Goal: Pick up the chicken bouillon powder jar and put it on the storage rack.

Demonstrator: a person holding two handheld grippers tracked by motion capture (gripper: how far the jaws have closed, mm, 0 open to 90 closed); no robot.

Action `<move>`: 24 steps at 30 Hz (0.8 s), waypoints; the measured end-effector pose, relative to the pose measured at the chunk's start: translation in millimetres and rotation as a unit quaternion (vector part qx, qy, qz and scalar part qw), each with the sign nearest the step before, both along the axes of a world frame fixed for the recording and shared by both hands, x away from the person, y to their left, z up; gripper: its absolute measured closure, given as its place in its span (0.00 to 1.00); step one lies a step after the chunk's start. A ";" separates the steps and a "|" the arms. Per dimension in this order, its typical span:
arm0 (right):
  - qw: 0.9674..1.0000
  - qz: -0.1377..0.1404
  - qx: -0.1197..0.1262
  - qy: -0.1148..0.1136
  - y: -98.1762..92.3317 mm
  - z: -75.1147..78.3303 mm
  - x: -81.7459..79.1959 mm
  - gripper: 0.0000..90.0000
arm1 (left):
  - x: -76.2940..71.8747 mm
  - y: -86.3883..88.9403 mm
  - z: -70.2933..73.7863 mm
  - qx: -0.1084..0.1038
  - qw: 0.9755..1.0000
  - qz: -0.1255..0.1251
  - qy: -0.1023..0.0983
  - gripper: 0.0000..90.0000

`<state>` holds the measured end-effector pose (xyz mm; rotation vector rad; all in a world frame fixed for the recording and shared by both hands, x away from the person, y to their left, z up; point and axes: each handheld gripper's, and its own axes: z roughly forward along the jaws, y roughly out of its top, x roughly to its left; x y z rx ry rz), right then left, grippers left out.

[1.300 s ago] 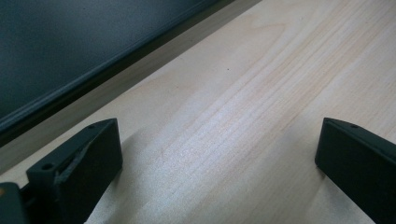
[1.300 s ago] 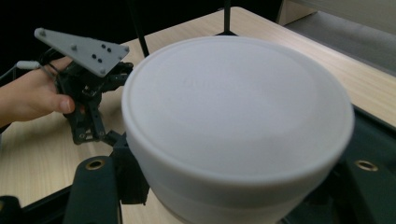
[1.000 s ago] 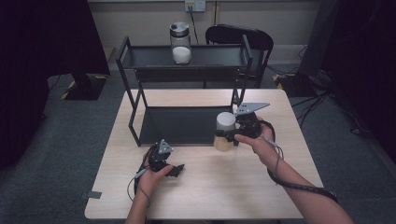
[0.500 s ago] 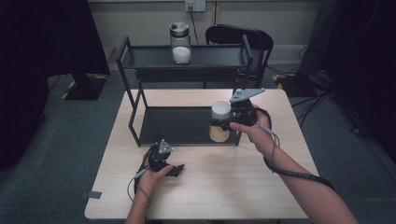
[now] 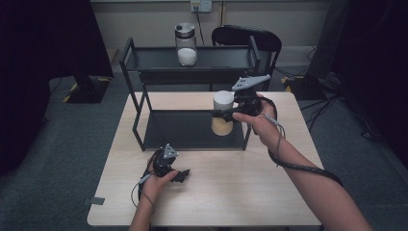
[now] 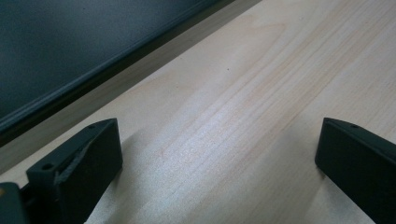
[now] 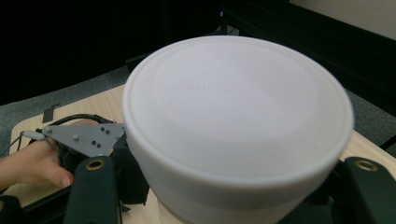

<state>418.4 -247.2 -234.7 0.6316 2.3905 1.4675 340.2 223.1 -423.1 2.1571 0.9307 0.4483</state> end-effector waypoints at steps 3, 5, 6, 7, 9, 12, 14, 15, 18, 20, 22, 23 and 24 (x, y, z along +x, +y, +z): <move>1.000 0.002 -0.001 0.000 2.4 7.1 3.0 0.38 | 0.0 0.0 0.1 0.000 1.000 0.000 0.000 0.00; 1.000 0.002 -0.002 -0.002 4.6 12.7 4.0 0.38 | 0.0 0.0 0.1 0.000 1.000 0.000 0.000 0.00; 1.000 0.002 -0.002 -0.003 5.6 15.6 4.5 0.38 | 0.1 0.0 0.1 0.000 1.000 0.000 0.000 0.00; 1.000 0.003 -0.001 -0.003 6.5 19.1 5.4 0.38 | 0.0 -0.1 0.1 0.000 1.000 0.000 0.000 0.00; 1.000 0.003 0.003 -0.004 7.3 24.5 6.6 0.38 | 0.0 -0.1 0.1 0.000 1.000 0.000 0.000 0.00; 1.000 0.003 0.004 -0.006 9.4 34.2 7.9 0.38 | 0.0 -0.1 0.1 0.000 1.000 0.000 0.000 0.00; 1.000 0.003 0.004 -0.007 10.3 40.1 8.8 0.38 | 0.0 -0.1 0.1 0.000 1.000 0.000 0.000 0.00; 1.000 0.003 0.003 -0.006 10.9 44.4 9.7 0.38 | 0.1 -0.1 0.3 0.000 1.000 0.000 0.001 0.00; 1.000 0.002 -0.003 -0.009 13.0 54.9 10.4 0.38 | 0.2 0.0 0.4 0.001 1.000 0.000 0.001 0.00; 1.000 0.001 -0.003 -0.008 13.4 60.8 11.8 0.38 | 0.1 -0.1 0.4 0.001 1.000 0.000 0.001 0.00; 1.000 0.001 -0.003 -0.006 13.3 65.6 13.7 0.38 | 0.1 0.0 0.3 0.000 1.000 0.000 0.001 0.00; 1.000 -0.001 0.001 -0.005 12.8 68.2 14.6 0.38 | 0.1 0.0 0.2 0.000 1.000 0.000 0.001 0.00; 1.000 -0.002 0.002 -0.005 12.9 70.9 15.2 0.38 | 0.1 0.0 0.2 0.000 1.000 0.000 0.001 0.00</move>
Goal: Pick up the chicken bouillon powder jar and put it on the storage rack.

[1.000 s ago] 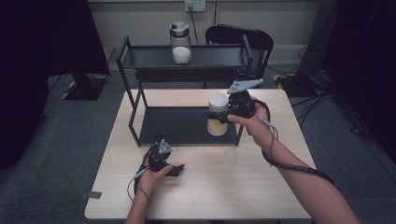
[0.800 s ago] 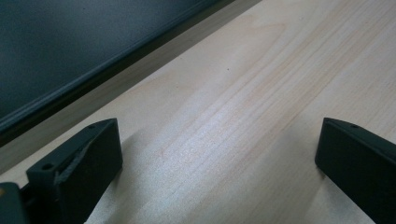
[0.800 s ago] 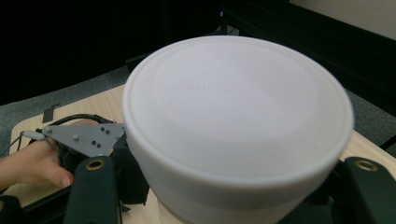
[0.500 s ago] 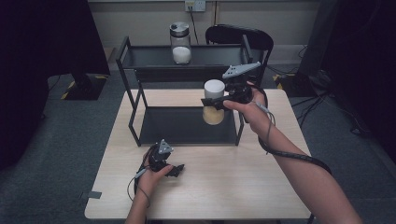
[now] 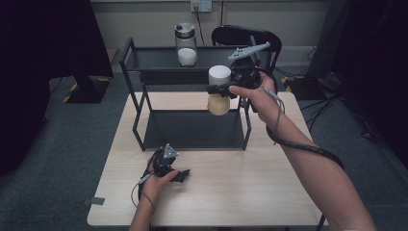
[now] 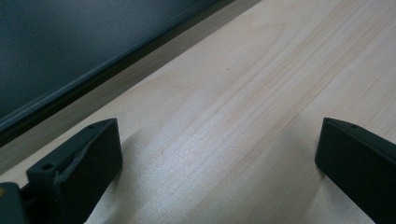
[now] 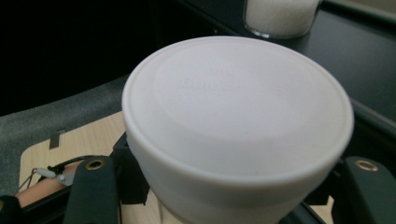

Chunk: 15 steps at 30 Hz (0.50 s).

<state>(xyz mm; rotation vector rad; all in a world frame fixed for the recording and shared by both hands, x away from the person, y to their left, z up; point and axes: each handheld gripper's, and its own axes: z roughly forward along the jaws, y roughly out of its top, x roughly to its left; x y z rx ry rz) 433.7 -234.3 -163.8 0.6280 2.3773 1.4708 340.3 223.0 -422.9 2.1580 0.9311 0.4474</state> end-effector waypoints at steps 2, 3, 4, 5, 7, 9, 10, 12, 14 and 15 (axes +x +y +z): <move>1.000 -0.003 -0.002 -0.005 1.1 6.3 -0.2 0.38 | 0.0 0.0 0.0 0.000 1.000 0.000 0.000 0.00; 1.000 -0.005 -0.003 -0.005 1.7 9.7 0.1 0.38 | 0.0 0.0 0.0 0.000 1.000 0.000 0.000 0.00; 1.000 -0.006 -0.003 -0.005 2.0 12.2 0.4 0.38 | 0.0 0.0 0.0 0.000 1.000 0.000 0.000 0.00; 1.000 -0.006 -0.003 -0.007 2.4 16.4 1.0 0.38 | 0.0 0.0 0.0 0.000 1.000 0.000 0.000 0.00; 1.000 -0.009 -0.003 -0.008 3.6 23.6 0.9 0.38 | -0.1 -0.1 -0.1 0.000 1.000 0.000 0.000 0.00; 1.000 -0.010 -0.004 -0.010 4.3 29.6 1.2 0.38 | -0.1 -0.1 0.0 0.000 1.000 0.000 0.000 0.00; 1.000 -0.010 -0.004 -0.011 4.5 33.7 1.6 0.38 | -0.1 -0.1 0.0 0.000 1.000 0.000 0.000 0.00; 1.000 -0.009 -0.002 -0.011 4.4 39.0 2.9 0.38 | 0.1 0.0 0.3 0.002 1.000 -0.001 0.000 0.00; 1.000 -0.012 0.000 -0.009 4.2 45.8 4.1 0.38 | 0.1 0.0 0.2 0.000 1.000 0.000 0.001 0.00; 1.000 -0.013 0.000 -0.008 4.3 48.2 4.5 0.38 | 0.0 0.0 0.1 0.001 1.000 0.000 0.000 0.00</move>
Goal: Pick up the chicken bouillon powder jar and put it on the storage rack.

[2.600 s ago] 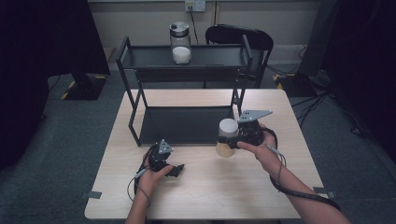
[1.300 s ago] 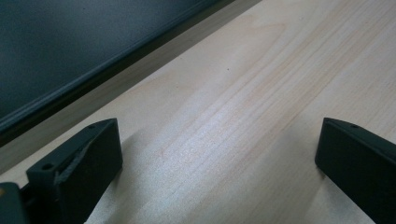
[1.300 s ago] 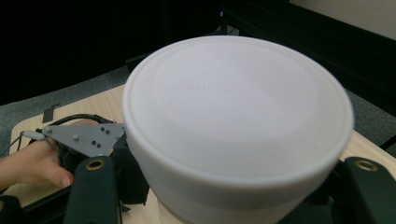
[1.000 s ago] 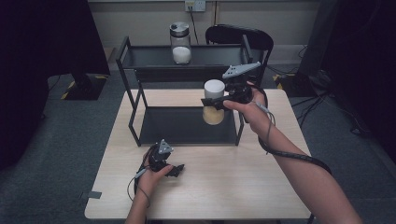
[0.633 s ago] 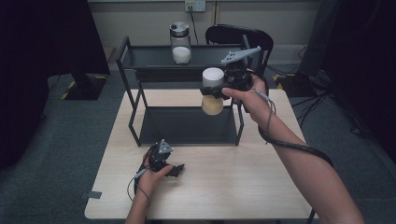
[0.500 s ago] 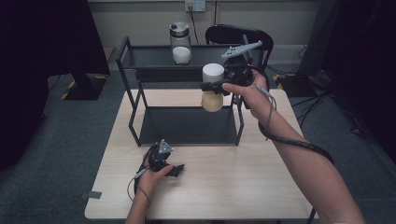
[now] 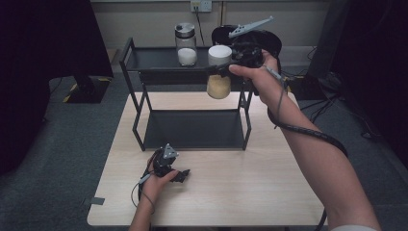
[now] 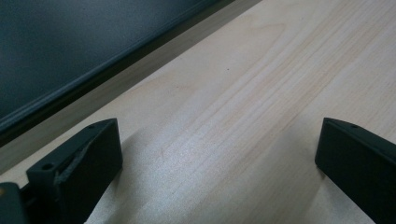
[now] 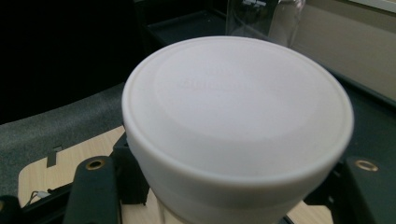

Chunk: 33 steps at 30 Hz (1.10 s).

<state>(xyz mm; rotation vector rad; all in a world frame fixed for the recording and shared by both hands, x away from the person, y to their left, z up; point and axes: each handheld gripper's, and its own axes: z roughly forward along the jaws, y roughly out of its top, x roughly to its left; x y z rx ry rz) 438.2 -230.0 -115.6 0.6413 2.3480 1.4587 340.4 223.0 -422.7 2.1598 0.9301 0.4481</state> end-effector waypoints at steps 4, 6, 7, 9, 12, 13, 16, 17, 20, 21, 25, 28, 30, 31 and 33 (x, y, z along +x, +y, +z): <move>1.000 -0.010 -0.004 -0.006 1.1 12.5 0.1 0.38 | 0.0 0.0 0.0 0.000 1.000 0.000 0.000 0.00; 1.000 -0.015 -0.003 -0.006 0.9 17.5 1.0 0.38 | 0.0 0.0 0.1 0.000 1.000 0.000 0.000 0.00; 1.000 -0.017 -0.003 -0.006 0.9 19.2 1.3 0.38 | 0.0 0.0 0.0 0.000 1.000 0.000 0.000 0.00; 1.000 -0.023 -0.001 -0.007 1.1 23.9 2.6 0.38 | 0.0 0.0 0.0 0.000 1.000 0.000 0.000 0.00; 1.000 -0.031 0.001 -0.008 2.0 30.2 4.7 0.38 | 0.0 0.0 0.0 0.000 1.000 0.000 0.000 0.00; 0.999 -0.033 0.002 -0.007 2.4 31.6 5.2 0.38 | 0.0 0.0 0.0 0.000 1.000 0.000 0.000 0.00; 0.999 -0.042 0.003 -0.007 4.7 38.3 8.3 0.38 | -0.1 0.0 -0.3 0.000 1.000 0.000 -0.001 0.00; 0.999 -0.045 0.002 -0.008 5.8 40.2 9.4 0.38 | 0.0 0.1 -0.3 0.000 1.000 0.000 -0.001 0.00; 0.999 -0.052 0.001 -0.009 9.3 44.9 12.3 0.38 | 0.0 0.0 -0.2 0.000 1.000 0.000 -0.001 0.00; 0.998 -0.056 0.000 -0.011 11.0 46.2 13.2 0.38 | 0.0 0.1 -0.2 0.000 1.000 0.000 0.000 0.00; 0.998 -0.064 0.003 -0.012 16.4 48.1 20.4 0.38 | 0.0 0.1 -0.3 0.000 1.000 0.000 -0.001 0.00; 0.997 -0.071 0.004 -0.010 21.5 47.6 27.1 0.38 | 0.0 0.1 -0.3 0.000 1.000 0.000 -0.001 0.00; 0.997 -0.077 0.002 -0.010 25.9 46.0 32.1 0.38 | 0.0 0.1 -0.2 0.000 1.000 0.000 0.000 0.00; 0.997 -0.079 -0.001 -0.010 27.9 45.3 34.2 0.38 | 0.0 0.0 -0.2 0.000 1.000 0.000 0.000 0.00; 0.996 -0.083 0.005 -0.008 29.6 42.6 38.5 0.38 | 0.0 0.0 -0.2 0.000 1.000 0.000 0.000 0.00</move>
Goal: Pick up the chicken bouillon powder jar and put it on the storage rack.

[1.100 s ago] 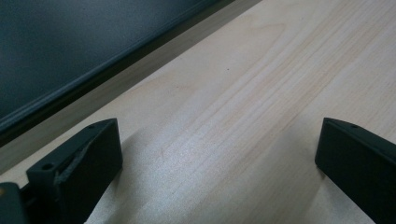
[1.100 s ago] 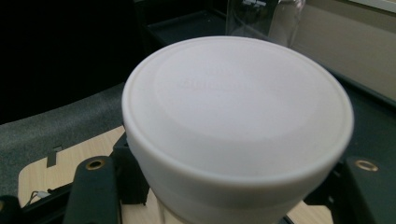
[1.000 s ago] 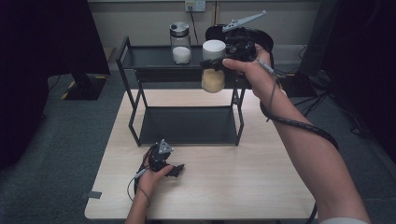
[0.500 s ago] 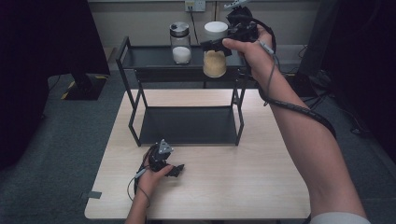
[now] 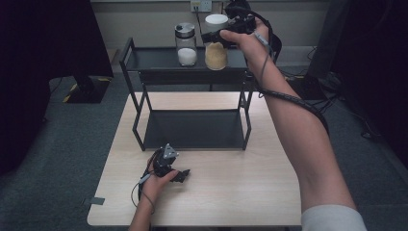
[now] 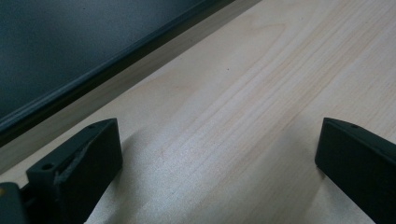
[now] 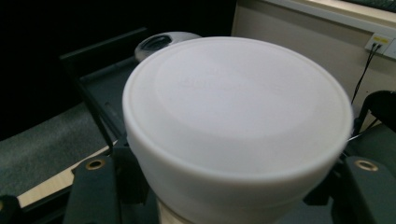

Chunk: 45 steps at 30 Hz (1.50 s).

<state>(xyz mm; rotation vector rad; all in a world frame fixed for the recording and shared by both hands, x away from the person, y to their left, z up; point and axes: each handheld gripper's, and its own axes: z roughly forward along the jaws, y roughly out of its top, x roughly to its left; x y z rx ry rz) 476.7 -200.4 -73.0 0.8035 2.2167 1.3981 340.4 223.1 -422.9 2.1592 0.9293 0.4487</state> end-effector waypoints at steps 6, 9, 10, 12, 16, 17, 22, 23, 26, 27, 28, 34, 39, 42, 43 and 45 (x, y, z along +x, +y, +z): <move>1.000 -0.011 -0.001 -0.004 5.8 -0.4 9.6 0.38 | 0.0 0.0 0.0 0.000 1.000 0.000 0.000 0.00; 1.000 -0.014 0.004 -0.003 6.3 -1.3 15.2 0.38 | 0.0 0.0 0.0 0.000 1.000 0.000 0.000 0.00; 1.000 -0.016 0.004 -0.003 7.0 -1.4 16.6 0.38 | 0.0 0.1 0.0 0.000 1.000 0.000 0.000 0.00; 1.000 -0.018 0.002 -0.001 8.4 -1.5 19.3 0.38 | -0.1 0.0 -0.1 0.000 1.000 0.000 0.000 0.00; 1.000 -0.022 0.003 -0.001 10.4 -3.1 22.4 0.38 | 0.0 0.1 -0.1 0.000 1.000 0.000 0.000 0.00; 1.000 -0.022 0.003 -0.001 10.4 -3.5 22.9 0.38 | 0.0 0.1 -0.1 0.000 1.000 0.000 0.000 0.00; 1.000 -0.024 -0.002 -0.001 12.2 -6.0 23.4 0.38 | 0.0 0.1 0.0 0.000 1.000 0.000 0.000 0.00; 1.000 -0.024 0.001 0.000 11.7 -6.4 23.5 0.38 | 0.1 0.1 0.0 0.000 1.000 0.000 0.000 0.00; 1.000 -0.024 0.002 -0.001 11.2 -7.4 23.6 0.38 | 0.1 0.1 0.0 0.000 1.000 0.000 0.000 0.00; 1.000 -0.025 0.002 -0.002 11.4 -8.0 22.9 0.38 | 0.0 0.1 0.0 0.000 1.000 0.000 0.000 0.00; 1.000 -0.023 0.001 -0.005 11.5 -8.4 22.1 0.38 | 0.0 0.0 0.0 0.000 1.000 0.000 0.000 0.00; 0.999 -0.028 0.003 -0.014 12.6 -13.1 16.5 0.38 | 0.0 0.0 0.0 0.000 1.000 0.000 0.000 0.00; 0.999 -0.033 -0.001 -0.010 15.6 -11.8 13.9 0.23 | 0.0 0.1 0.0 0.000 1.000 0.000 0.000 0.00; 0.999 -0.044 -0.004 -0.007 18.7 -11.1 9.2 0.12 | -0.1 0.0 -0.1 0.000 1.000 0.000 0.000 0.00; 0.999 -0.046 -0.005 -0.009 19.0 -11.2 7.7 0.10 | -0.1 0.0 -0.1 0.000 1.000 0.000 0.000 0.00; 0.999 -0.049 -0.006 -0.005 18.5 -10.7 6.0 0.07 | -0.1 0.0 0.0 0.000 1.000 0.000 0.000 0.00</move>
